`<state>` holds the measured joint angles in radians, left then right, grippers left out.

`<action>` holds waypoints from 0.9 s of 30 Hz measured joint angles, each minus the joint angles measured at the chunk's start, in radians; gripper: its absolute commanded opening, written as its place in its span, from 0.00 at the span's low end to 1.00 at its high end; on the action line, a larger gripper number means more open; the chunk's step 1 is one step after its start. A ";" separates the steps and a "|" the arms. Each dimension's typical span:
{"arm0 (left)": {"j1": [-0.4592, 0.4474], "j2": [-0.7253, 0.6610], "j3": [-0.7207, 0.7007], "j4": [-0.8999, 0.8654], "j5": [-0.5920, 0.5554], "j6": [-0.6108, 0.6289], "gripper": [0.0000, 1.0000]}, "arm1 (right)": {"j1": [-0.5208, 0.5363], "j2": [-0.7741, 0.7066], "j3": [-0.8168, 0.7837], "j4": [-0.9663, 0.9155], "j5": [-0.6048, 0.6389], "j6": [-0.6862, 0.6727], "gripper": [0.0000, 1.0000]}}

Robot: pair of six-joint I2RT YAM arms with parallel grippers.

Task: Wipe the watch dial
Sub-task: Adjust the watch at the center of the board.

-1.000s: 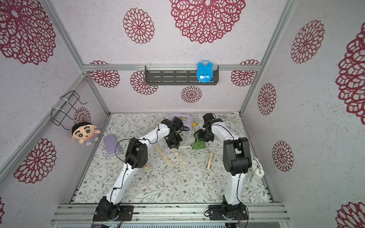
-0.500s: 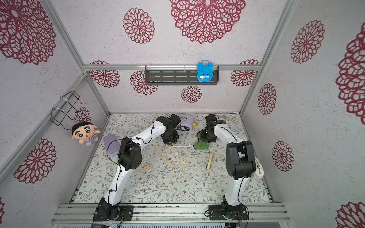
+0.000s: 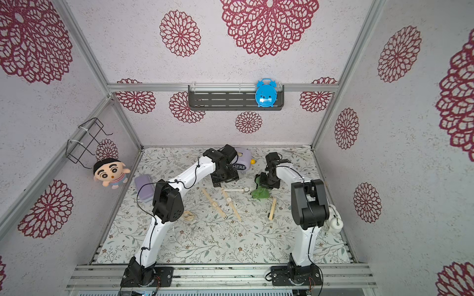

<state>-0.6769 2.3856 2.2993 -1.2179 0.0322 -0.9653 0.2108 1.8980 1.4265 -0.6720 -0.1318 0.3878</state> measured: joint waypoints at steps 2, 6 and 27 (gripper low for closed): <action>-0.017 -0.007 0.000 -0.014 -0.010 0.020 0.97 | -0.006 -0.039 0.001 -0.002 -0.010 0.012 0.00; -0.066 -0.020 0.000 -0.037 -0.046 0.069 0.97 | -0.032 -0.137 -0.003 -0.008 -0.028 0.051 0.00; -0.301 0.050 0.166 0.063 -0.060 0.217 0.85 | -0.300 -0.480 -0.245 -0.102 -0.004 0.155 0.00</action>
<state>-0.9779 2.4359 2.4657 -1.1553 -0.0280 -0.7479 -0.0895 1.4178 1.1820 -0.7742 -0.1356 0.5426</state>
